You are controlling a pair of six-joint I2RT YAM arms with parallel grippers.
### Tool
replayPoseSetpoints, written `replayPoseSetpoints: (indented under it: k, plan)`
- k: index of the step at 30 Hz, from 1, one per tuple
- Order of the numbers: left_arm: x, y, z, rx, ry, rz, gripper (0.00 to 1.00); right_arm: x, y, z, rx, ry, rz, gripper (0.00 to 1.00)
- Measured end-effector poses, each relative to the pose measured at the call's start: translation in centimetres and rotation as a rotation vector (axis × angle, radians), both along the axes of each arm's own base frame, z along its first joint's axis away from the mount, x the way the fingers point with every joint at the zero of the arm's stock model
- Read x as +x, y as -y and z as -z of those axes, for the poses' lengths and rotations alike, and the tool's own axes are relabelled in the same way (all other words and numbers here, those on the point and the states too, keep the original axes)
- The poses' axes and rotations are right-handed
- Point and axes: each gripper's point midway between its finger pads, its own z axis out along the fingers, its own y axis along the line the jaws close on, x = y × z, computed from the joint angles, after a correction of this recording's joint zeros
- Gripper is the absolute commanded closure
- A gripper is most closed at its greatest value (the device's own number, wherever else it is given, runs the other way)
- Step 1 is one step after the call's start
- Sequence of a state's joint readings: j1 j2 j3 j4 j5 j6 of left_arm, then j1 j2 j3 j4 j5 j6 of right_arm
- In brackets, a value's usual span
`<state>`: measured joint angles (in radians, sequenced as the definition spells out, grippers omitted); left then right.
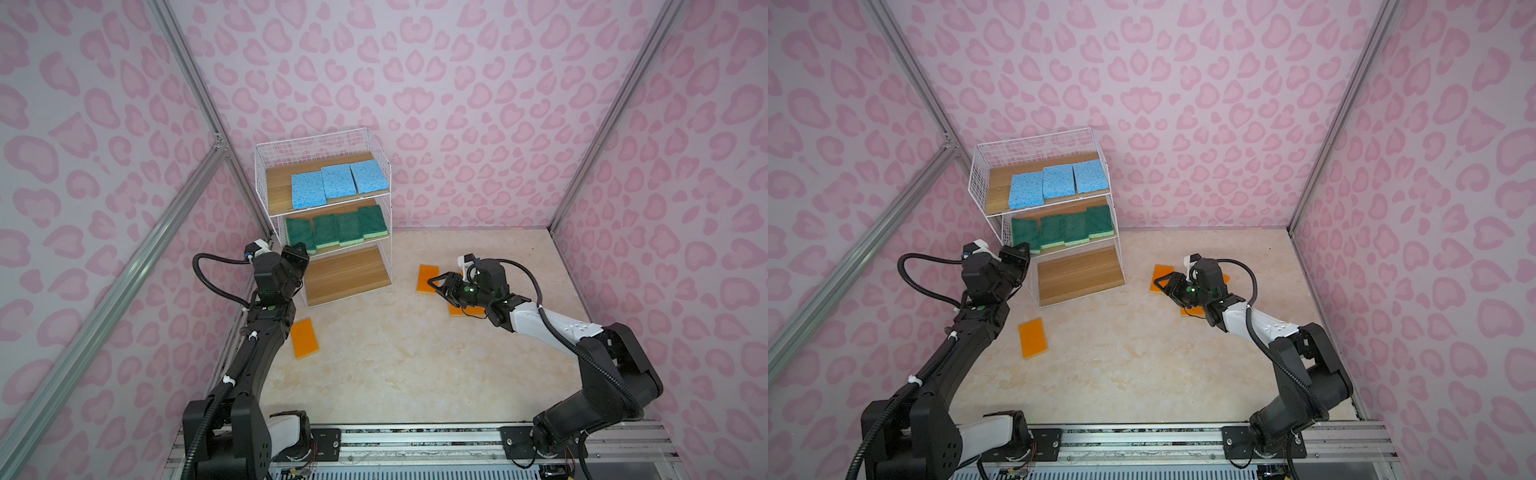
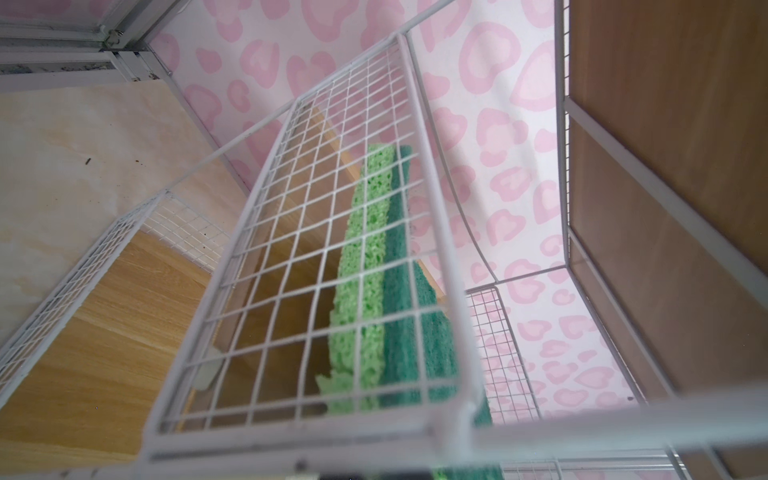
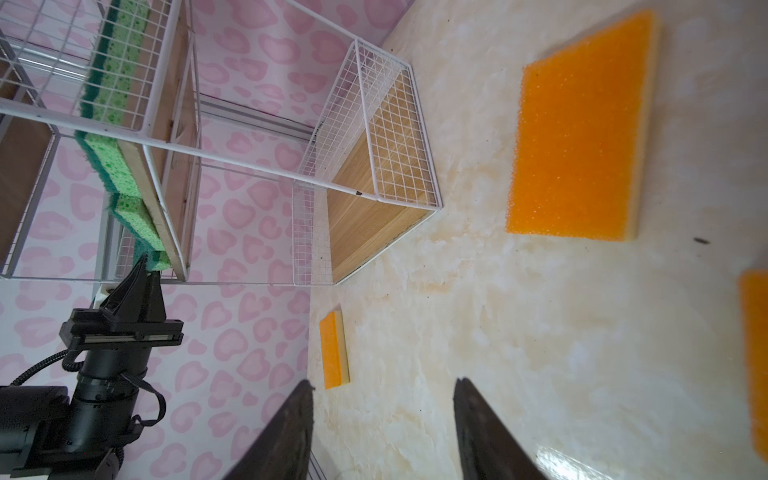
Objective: Place and organize the cleaning sponges onto the shelf
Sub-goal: 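Push the green sponge onto the middle shelf with the left gripper, then release the green sponge and press it into line on the middle shelf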
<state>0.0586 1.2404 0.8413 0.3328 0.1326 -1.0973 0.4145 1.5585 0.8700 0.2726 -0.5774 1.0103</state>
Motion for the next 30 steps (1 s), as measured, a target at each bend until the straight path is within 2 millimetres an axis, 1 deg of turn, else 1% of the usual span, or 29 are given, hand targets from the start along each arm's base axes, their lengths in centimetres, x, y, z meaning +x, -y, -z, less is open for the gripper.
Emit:
replayPoseSetpoints:
  k: [6, 9, 11, 13, 17, 19, 25, 27, 29, 30]
  plan:
    - [0.4, -0.1, -0.1, -0.006, 0.002, 0.019, 0.95, 0.1, 0.1, -0.3, 0.006, 0.013, 0.002, 0.45]
    - [0.4, -0.1, -0.1, -0.008, 0.003, 0.026, 0.83, 0.1, 0.0, -0.4, 0.008, 0.017, 0.002, 0.45]
    - [0.3, 0.0, -0.1, -0.009, 0.003, 0.031, 0.71, 0.1, 0.1, -0.5, 0.008, 0.018, 0.002, 0.45]
    - [0.3, 0.1, -0.3, -0.01, 0.006, 0.038, 0.61, 0.1, 0.1, -0.7, 0.01, 0.023, 0.002, 0.45]
    - [0.3, 0.6, -0.2, -0.014, 0.005, 0.067, 0.48, 0.0, 0.1, -1.0, 0.014, 0.031, 0.002, 0.45]
    - [0.2, 0.8, -0.3, -0.016, 0.006, 0.079, 0.45, 0.0, 0.1, -1.0, 0.014, 0.032, 0.002, 0.45]
    - [0.2, 1.3, -0.5, -0.027, 0.014, 0.107, 0.4, -0.1, 0.2, -1.4, 0.017, 0.039, 0.003, 0.45]
    - [0.1, 1.5, -0.6, -0.027, 0.016, 0.114, 0.35, -0.1, 0.2, -1.4, 0.017, 0.04, 0.003, 0.45]
    - [-0.1, 1.7, -0.9, -0.027, 0.023, 0.126, 0.18, -0.1, 0.2, -1.4, 0.017, 0.041, 0.003, 0.45]
    - [-0.3, 1.8, -1.1, -0.027, 0.03, 0.132, 0.12, -0.1, 0.2, -1.4, 0.017, 0.041, 0.003, 0.44]
